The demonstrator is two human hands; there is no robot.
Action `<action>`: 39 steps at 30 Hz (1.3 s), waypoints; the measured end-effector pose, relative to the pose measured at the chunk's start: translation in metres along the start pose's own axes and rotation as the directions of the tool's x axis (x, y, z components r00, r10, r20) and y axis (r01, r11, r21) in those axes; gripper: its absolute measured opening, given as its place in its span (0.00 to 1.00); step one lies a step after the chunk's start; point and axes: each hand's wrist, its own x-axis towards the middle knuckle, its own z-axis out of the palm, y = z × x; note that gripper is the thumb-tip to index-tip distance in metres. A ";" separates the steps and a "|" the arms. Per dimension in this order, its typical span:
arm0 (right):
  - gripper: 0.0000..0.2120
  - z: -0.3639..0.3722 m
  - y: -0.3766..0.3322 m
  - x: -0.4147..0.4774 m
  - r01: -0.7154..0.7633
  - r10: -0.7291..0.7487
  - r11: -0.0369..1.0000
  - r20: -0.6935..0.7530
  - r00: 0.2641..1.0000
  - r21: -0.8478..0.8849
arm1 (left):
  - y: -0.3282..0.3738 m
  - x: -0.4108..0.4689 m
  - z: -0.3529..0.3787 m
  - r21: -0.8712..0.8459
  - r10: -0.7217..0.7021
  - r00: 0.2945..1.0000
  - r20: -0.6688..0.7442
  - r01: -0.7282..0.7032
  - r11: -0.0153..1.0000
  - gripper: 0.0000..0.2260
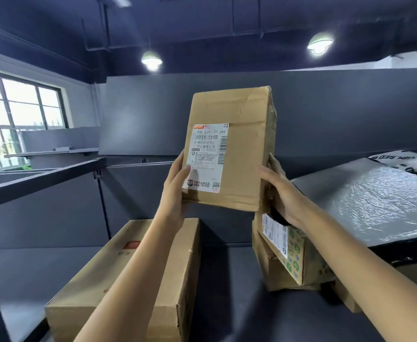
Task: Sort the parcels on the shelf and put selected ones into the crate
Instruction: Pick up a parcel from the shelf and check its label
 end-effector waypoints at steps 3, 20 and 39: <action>0.38 0.013 -0.001 -0.001 -0.078 0.077 0.993 0.015 0.997 0.091 | 0.006 -0.008 -0.008 -0.051 -0.069 0.997 0.047 0.071 0.996 0.24; 0.29 0.191 0.081 0.008 -0.604 0.574 0.733 0.193 0.796 0.312 | 0.024 -0.078 -0.141 0.139 -0.389 0.753 -0.530 0.530 0.837 0.17; 0.25 0.282 0.136 0.079 -0.477 0.529 0.820 -0.100 0.843 0.317 | -0.011 -0.028 -0.245 0.028 -0.425 0.732 -0.533 0.517 0.856 0.20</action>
